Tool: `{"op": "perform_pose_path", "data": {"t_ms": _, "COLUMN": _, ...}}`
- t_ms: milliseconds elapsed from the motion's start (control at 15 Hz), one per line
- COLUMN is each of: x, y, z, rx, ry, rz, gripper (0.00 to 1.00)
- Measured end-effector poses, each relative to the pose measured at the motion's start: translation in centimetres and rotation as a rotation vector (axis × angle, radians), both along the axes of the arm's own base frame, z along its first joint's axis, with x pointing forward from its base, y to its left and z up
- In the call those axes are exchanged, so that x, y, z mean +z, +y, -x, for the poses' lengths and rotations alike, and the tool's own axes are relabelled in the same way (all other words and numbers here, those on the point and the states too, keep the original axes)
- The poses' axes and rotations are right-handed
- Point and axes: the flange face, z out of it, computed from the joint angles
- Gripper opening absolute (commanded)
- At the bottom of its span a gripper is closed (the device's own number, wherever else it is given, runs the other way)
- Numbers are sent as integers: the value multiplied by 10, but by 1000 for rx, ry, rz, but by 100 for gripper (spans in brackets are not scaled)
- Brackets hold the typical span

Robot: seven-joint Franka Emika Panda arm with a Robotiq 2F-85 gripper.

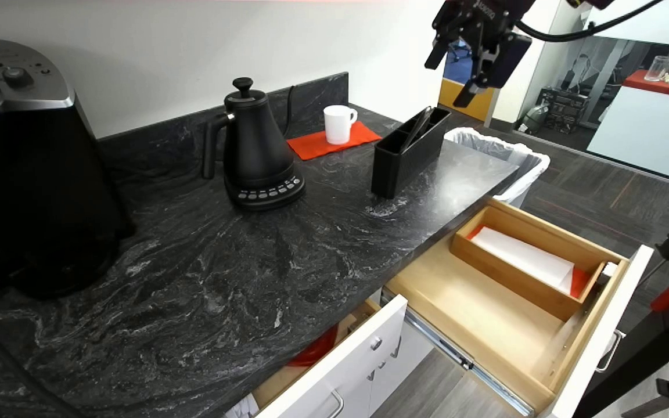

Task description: Take the butter knife from the cutlery holder followed by the fork

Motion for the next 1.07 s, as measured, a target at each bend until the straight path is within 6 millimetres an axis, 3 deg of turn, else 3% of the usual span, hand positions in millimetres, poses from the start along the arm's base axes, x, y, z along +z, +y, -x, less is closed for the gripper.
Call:
{"op": "perform_pose_path", "data": {"t_ms": 467, "x": -34, "y": -4, "z": -36, "rx": 39, "ry": 17, "rz": 7, "gripper": 100}}
{"op": "perform_pose_path", "data": {"t_ms": 733, "x": -53, "y": -11, "z": -45, "rx": 53, "ry": 45, "rz": 4, "gripper": 100}}
{"op": "perform_pose_path", "data": {"t_ms": 1000, "x": -60, "y": -18, "z": -51, "rx": 57, "ry": 52, "rz": 0, "gripper": 100}}
{"op": "perform_pose_path", "data": {"t_ms": 1067, "x": -59, "y": -20, "z": -51, "rx": 57, "ry": 51, "rz": 0, "gripper": 75}}
